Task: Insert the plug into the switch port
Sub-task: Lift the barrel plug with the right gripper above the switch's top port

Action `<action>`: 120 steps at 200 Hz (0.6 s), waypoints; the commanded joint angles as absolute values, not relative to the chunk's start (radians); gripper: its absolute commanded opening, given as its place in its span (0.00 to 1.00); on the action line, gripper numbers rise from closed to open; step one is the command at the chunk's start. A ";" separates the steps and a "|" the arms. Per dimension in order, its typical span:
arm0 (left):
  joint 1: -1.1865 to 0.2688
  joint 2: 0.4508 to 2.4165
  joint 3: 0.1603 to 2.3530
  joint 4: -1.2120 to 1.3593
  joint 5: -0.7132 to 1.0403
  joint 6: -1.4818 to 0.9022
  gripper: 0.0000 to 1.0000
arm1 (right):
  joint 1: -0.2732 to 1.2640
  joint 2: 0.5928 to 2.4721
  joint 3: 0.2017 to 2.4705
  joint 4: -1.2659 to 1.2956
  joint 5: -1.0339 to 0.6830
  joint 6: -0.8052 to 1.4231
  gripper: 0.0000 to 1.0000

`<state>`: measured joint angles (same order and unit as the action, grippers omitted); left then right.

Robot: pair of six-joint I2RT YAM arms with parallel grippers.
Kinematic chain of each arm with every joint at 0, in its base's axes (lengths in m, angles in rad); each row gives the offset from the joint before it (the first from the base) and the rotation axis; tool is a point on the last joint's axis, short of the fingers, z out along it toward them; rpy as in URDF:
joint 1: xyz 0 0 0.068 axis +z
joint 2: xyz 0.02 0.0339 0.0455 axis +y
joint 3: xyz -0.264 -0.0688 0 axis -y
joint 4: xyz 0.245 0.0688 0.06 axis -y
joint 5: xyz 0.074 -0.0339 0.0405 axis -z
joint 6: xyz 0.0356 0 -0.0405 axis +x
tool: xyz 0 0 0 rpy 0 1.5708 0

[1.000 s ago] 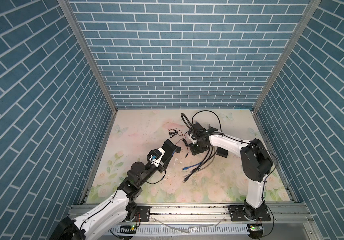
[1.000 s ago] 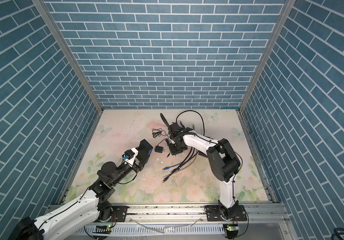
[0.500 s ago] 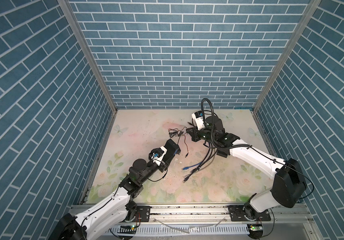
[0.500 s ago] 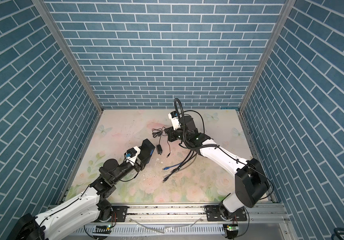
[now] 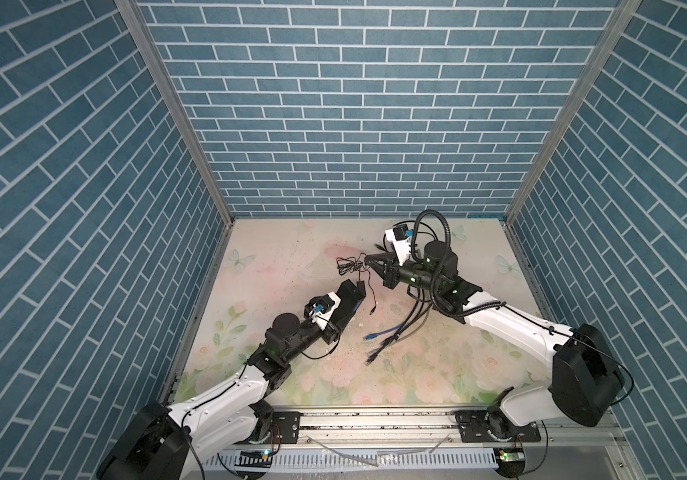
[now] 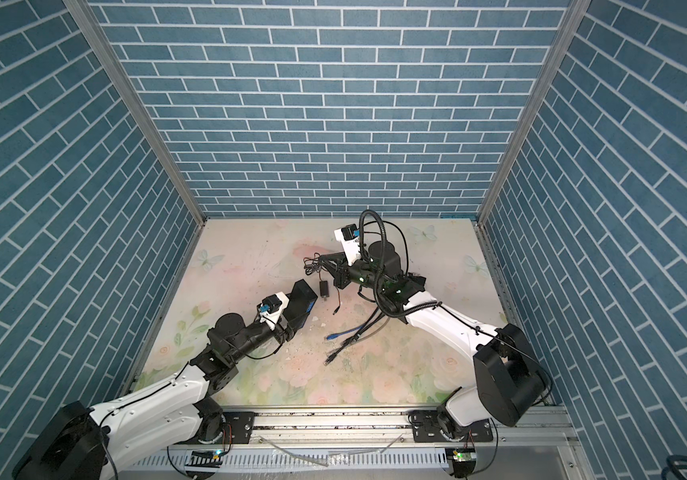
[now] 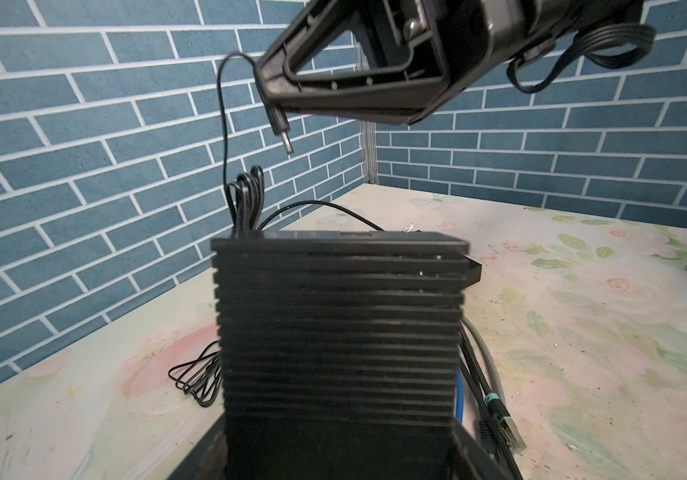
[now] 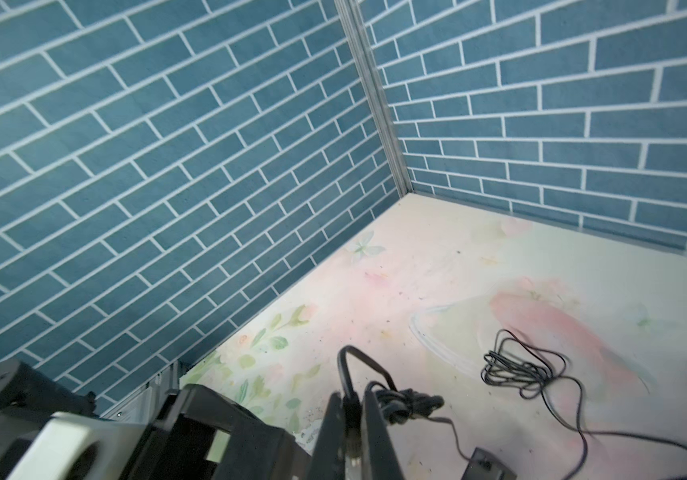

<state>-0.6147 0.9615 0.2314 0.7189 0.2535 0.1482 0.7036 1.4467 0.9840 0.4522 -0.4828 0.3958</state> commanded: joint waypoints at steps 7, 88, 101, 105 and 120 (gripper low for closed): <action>-0.615 0.994 0.271 0.818 0.257 0.150 0.28 | 0.701 1.405 0.950 0.582 -0.589 0.432 0.00; -0.616 1.105 0.305 0.969 0.255 0.112 0.28 | 0.703 1.422 0.900 0.636 -0.705 0.482 0.00; -0.616 1.108 0.307 0.982 0.255 0.108 0.28 | 0.703 1.421 0.891 0.636 -0.707 0.485 0.00; -0.615 1.109 0.306 0.987 0.254 0.105 0.28 | 0.704 1.420 0.888 0.636 -0.706 0.485 0.00; -0.616 1.111 0.304 1.002 0.254 0.098 0.28 | 0.704 1.419 0.877 0.627 -0.705 0.482 0.00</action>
